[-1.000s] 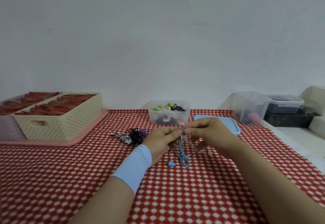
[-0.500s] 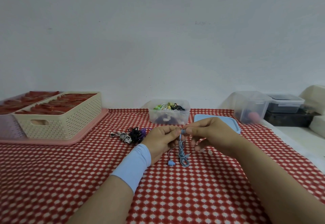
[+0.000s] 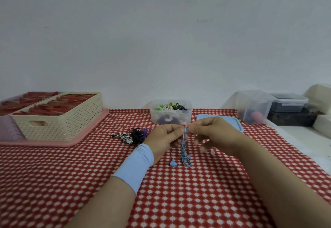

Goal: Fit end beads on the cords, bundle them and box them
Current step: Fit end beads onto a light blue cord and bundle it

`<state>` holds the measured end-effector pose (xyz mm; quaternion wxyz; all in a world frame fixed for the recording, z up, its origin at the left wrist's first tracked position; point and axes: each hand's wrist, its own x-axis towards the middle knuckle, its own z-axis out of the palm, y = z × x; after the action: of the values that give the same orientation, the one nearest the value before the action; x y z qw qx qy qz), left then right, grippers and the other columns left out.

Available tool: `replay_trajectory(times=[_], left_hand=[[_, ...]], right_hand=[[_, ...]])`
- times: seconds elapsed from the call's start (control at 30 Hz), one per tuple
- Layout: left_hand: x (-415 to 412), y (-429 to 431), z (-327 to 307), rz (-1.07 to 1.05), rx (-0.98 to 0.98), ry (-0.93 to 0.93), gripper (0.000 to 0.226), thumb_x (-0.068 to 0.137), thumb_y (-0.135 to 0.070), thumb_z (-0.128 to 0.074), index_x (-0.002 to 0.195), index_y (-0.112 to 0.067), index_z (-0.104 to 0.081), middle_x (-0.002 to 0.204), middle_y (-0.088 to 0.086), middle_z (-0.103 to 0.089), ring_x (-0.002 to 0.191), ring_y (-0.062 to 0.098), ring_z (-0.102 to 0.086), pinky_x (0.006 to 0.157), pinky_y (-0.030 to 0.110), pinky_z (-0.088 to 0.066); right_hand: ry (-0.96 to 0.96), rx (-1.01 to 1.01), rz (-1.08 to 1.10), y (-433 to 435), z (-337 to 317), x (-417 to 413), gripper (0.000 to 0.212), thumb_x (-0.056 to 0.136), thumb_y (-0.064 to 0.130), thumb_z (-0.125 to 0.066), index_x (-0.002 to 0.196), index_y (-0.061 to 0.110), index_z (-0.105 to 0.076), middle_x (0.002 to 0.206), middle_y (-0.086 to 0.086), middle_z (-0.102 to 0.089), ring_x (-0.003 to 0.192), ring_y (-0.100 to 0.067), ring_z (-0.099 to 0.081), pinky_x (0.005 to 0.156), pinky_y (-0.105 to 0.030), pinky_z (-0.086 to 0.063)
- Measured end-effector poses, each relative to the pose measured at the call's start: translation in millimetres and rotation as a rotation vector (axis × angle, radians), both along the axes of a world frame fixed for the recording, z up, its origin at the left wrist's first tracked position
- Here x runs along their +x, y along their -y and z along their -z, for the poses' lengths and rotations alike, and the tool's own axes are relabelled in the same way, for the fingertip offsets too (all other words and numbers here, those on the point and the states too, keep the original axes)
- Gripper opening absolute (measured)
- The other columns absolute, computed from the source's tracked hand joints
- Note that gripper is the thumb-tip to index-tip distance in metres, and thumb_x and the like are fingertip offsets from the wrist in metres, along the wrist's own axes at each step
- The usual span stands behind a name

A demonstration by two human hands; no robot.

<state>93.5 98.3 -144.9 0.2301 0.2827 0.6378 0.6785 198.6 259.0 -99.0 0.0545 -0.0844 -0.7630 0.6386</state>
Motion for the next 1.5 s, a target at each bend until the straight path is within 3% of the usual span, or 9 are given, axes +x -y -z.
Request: replay_trajectory(times=[0.17,0.33,0.47,0.57,0.77,0.87,1.07,1.27,1.5], left_hand=[[1.3,-3.6,-6.2,-0.206,-0.171,-0.299,0.008,0.093,-0.021,-0.066,0.096,-0.022,-0.073,0.094,-0.006,-0.075,0.086,0.005,-0.068,0.076,0.016,-0.052],[4.8,-7.9,-10.9,-0.196,-0.239,-0.421,0.011,0.091,-0.021,-0.068,0.100,-0.017,-0.073,0.097,-0.008,-0.072,0.088,-0.003,-0.065,0.071,0.005,-0.050],[7.0,-12.5,-9.7,-0.185,-0.247,-0.440,0.004,0.090,-0.021,-0.069,0.093,-0.022,-0.072,0.093,-0.011,-0.071,0.085,-0.004,-0.065,0.069,0.004,-0.049],[8.2,-13.8,-8.2,-0.170,-0.237,-0.437,0.003,0.089,-0.021,-0.070,0.089,-0.024,-0.071,0.090,-0.014,-0.071,0.081,-0.007,-0.065,0.069,0.004,-0.048],[9.6,-10.4,-5.5,-0.135,-0.211,-0.374,0.005,0.090,-0.021,-0.069,0.091,-0.025,-0.071,0.091,-0.013,-0.072,0.080,-0.009,-0.065,0.067,0.004,-0.048],[10.1,-7.3,-7.1,-0.139,-0.185,-0.317,0.009,0.092,-0.021,-0.067,0.091,-0.029,-0.070,0.091,-0.015,-0.072,0.082,-0.008,-0.066,0.069,0.005,-0.048],[4.2,-2.5,-4.3,-0.132,-0.180,-0.213,0.011,0.093,-0.030,-0.064,0.099,-0.030,-0.073,0.099,-0.012,-0.075,0.098,0.006,-0.068,0.093,0.031,-0.054],[2.0,-1.3,-2.0,-0.089,-0.147,-0.168,0.016,0.095,-0.032,-0.061,0.104,-0.028,-0.073,0.088,-0.011,-0.074,0.082,0.009,-0.064,0.076,0.029,-0.053],[-0.5,-2.7,1.5,0.001,-0.054,-0.082,0.016,0.097,-0.019,-0.058,0.105,-0.017,-0.072,0.069,-0.011,-0.068,0.060,0.005,-0.052,0.055,0.017,-0.041]], right_hand=[[-0.007,0.402,0.177,-17.7,-1.4,2.4,0.005,0.086,0.015,-0.078,0.082,0.013,-0.080,0.073,-0.002,-0.076,0.057,-0.012,-0.063,0.049,-0.020,-0.049],[0.043,0.621,0.113,-24.3,2.5,0.0,0.017,0.083,0.017,-0.083,0.074,0.030,-0.079,0.067,0.018,-0.073,0.056,0.007,-0.062,0.052,-0.007,-0.044],[0.026,0.671,0.126,-37.3,-6.7,5.3,0.010,0.082,0.022,-0.083,0.078,0.030,-0.082,0.082,0.013,-0.078,0.079,-0.003,-0.071,0.069,-0.014,-0.054],[0.199,0.787,0.004,-38.6,-12.1,11.8,0.006,0.075,0.033,-0.088,0.079,0.034,-0.083,0.083,0.023,-0.076,0.086,0.001,-0.069,0.081,-0.019,-0.053],[0.303,0.932,-0.061,-33.4,-8.1,7.4,0.015,0.074,0.026,-0.089,0.071,0.037,-0.079,0.080,0.023,-0.075,0.083,0.001,-0.068,0.072,-0.016,-0.051],[0.160,0.798,0.009,-31.1,-11.0,9.2,0.016,0.081,0.020,-0.084,0.072,0.033,-0.079,0.074,0.018,-0.075,0.068,-0.002,-0.067,0.063,-0.017,-0.053],[-0.054,0.261,0.041,-12.2,-9.5,8.1,0.009,0.090,0.015,-0.075,0.097,0.013,-0.081,0.057,0.003,-0.067,0.044,-0.006,-0.050,0.042,-0.018,-0.036],[-0.047,0.119,-0.029,-5.9,-2.6,2.4,0.012,0.092,0.016,-0.071,0.097,0.016,-0.082,0.063,0.002,-0.069,0.051,-0.011,-0.052,0.042,-0.019,-0.035],[-0.033,0.048,-0.043,-4.1,0.4,-1.6,0.014,0.092,0.015,-0.071,0.100,0.017,-0.082,0.095,-0.016,-0.075,0.059,-0.015,-0.060,0.042,-0.020,-0.041]])
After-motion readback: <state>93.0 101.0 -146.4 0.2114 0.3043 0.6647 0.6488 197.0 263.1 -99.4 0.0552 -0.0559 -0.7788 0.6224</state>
